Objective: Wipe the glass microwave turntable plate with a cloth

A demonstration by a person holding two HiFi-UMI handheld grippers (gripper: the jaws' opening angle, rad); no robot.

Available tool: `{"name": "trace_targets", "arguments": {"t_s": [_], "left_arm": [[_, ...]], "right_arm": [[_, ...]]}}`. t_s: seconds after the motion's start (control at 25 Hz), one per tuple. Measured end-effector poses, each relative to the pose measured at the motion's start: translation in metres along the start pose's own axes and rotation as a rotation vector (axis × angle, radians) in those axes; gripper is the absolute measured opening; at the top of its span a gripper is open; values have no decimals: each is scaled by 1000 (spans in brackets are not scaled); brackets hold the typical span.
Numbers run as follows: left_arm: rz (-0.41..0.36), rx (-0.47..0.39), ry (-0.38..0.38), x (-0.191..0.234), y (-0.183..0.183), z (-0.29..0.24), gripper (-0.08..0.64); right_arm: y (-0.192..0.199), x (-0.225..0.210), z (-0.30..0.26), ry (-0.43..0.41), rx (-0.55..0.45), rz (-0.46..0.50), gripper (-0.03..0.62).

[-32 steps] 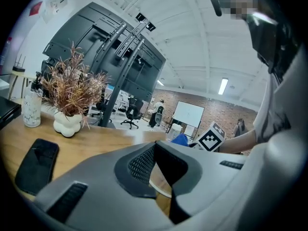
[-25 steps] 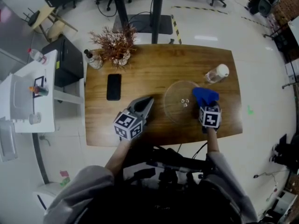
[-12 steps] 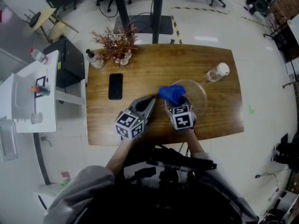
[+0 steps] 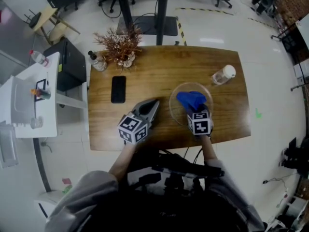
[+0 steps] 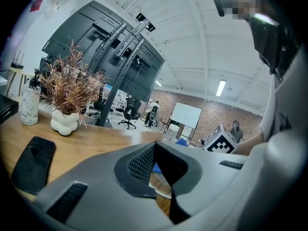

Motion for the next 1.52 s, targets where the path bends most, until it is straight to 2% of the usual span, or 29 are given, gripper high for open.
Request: {"name": "trace_targets", "arguments": {"t_s": [0.32,0.48,0.64,0.76,0.96,1.12,1.28,1.52], "left_arm": [[10,5,7,-1,3,-2,0],[11,12,16,-4,4,-4,0],[11,20,23,-5,6,-5,0],[11,21,25,-6,7,-6,0],[13,21,21,-5,6,-6,0],[14,21,16,-4,6,-4,0],[17,20,6,-2,6,-2,0],[29,21,3,-1,9,-4,0]], "right_arm": [[53,-97,25,177,65,-125,95],[68,-111,29,206,98,-191,95],[55,-101,31,218,72,-218,95],[33,-70,31,160,28,-187,94],[-2,16,27,-29,-28,-74,95],[-7,70,22,-144,-23,24,95],[4,77,21,-141,-2,68,95],[25,32,28,-77,13,-1,95]]}}
Point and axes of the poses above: the fingertips, and each gripper's own axes: z backward along the fingers, x to its left, y out of its underside, the point moved 2 cm from there along z, backward along the fingers, and after that the axes turned 4 degrees about y, right-handed, at the moved point
